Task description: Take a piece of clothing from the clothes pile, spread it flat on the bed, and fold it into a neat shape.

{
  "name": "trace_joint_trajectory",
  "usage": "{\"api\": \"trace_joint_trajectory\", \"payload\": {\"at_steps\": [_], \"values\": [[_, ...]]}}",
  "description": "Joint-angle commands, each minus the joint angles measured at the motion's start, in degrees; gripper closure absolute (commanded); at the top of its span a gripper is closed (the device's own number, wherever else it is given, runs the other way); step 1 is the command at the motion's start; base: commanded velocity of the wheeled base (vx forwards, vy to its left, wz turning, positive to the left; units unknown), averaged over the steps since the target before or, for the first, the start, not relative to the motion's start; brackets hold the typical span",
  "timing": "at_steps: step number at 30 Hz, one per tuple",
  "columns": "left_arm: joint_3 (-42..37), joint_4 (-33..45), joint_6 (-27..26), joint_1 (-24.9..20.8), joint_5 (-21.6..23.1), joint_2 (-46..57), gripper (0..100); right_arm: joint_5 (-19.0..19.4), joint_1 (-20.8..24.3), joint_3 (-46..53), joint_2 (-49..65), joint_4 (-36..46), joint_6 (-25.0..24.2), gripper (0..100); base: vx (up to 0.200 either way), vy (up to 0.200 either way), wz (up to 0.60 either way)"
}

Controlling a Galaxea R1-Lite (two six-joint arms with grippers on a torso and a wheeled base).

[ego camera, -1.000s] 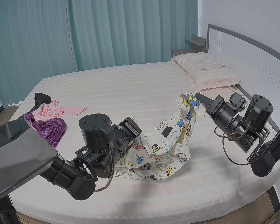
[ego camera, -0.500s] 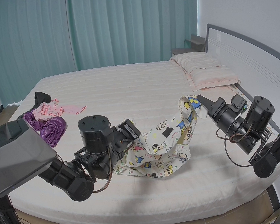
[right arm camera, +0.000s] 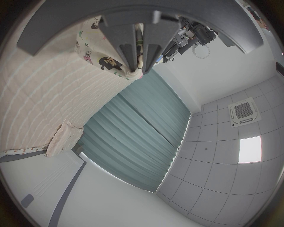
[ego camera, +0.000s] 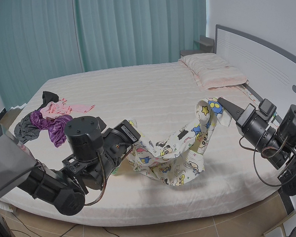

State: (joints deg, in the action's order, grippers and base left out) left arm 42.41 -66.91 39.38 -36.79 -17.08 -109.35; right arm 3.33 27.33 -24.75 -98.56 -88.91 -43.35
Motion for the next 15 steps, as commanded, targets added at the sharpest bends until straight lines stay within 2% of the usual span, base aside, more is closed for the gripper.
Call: {"api": "trace_joint_trajectory", "payload": {"at_steps": [1,8,15], "values": [[-3.30,-0.06,-0.79,-0.03,0.03,6.17,100,0.80,0.53,2.33,5.84,-0.48,1.25,100,0.000,0.000,0.00],[-6.38,0.47,-1.49,-0.65,0.12,15.31,100,2.47,2.02,3.39,14.19,-0.48,2.57,100,0.000,0.000,0.00],[-10.51,0.56,-6.86,-3.02,-0.06,23.66,100,3.70,2.02,4.80,20.07,0.22,3.62,100,0.000,0.000,0.00]]}}
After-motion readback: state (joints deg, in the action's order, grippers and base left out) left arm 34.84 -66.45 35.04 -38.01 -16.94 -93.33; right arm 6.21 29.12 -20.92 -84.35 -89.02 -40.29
